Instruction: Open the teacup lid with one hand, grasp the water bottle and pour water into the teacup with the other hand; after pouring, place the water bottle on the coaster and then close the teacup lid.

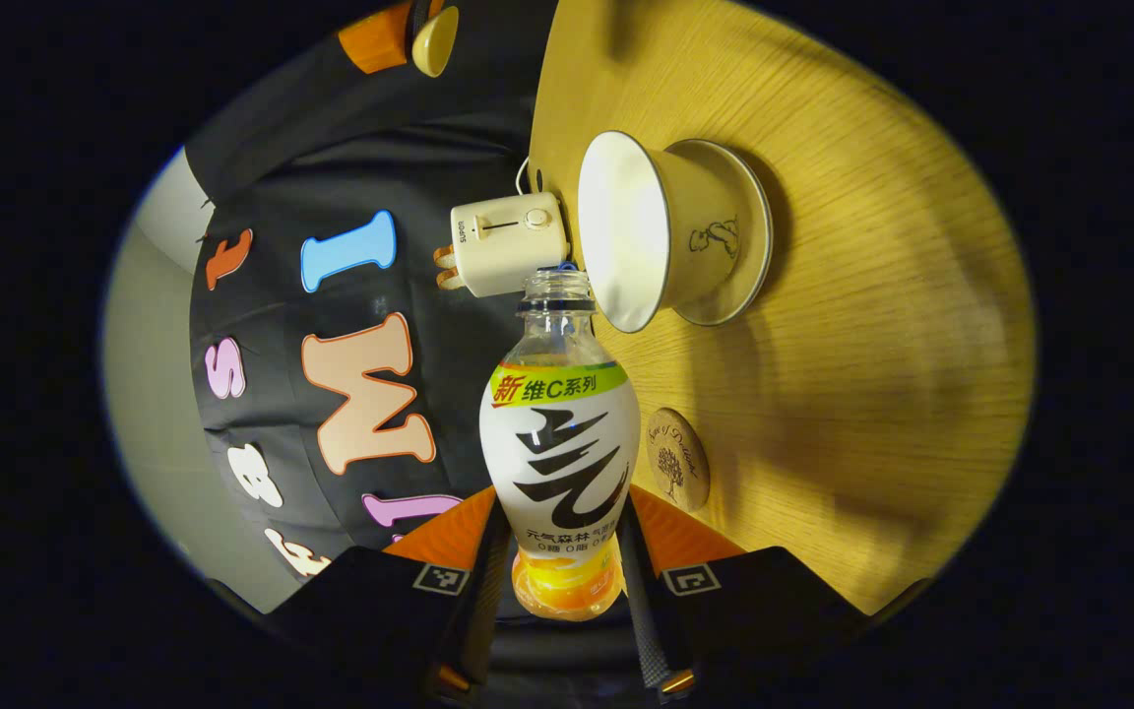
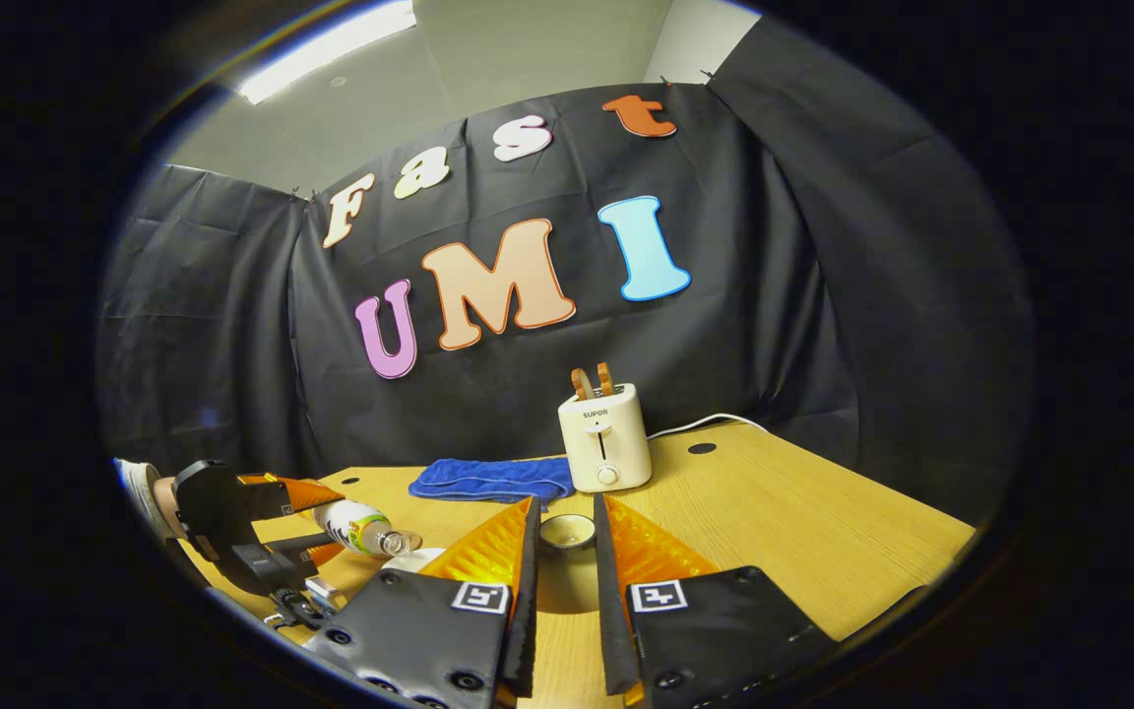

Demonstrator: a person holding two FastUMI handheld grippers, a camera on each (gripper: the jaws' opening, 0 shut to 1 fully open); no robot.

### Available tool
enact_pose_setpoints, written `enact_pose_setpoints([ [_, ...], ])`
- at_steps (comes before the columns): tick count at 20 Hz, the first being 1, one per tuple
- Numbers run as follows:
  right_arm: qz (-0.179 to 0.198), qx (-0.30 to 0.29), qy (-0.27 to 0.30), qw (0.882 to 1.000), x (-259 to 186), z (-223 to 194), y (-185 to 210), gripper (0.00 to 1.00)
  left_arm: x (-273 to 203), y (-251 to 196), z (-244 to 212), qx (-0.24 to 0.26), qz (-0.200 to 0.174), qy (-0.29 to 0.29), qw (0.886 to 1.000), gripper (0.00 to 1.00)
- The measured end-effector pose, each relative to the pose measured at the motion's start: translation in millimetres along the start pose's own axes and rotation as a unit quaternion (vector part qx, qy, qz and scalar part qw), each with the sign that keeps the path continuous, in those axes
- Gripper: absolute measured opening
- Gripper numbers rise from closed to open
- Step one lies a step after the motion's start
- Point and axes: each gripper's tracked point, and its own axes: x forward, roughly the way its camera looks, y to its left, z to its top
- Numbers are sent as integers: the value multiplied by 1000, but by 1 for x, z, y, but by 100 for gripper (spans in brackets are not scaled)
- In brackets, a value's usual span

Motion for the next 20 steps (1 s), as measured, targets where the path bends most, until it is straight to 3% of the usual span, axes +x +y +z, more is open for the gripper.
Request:
enact_pose_setpoints([
  [15,6,1,-2,1000,-2,1,4,33,-4,10,-3,113,-11,13,993,56],
  [17,6,2,-2,1000,-1,2,4,28,-3,12,-7,125,-14,15,992,57],
  [20,7,2,-1,1000,0,2,4,33,-3,17,-8,146,-15,15,989,56],
])
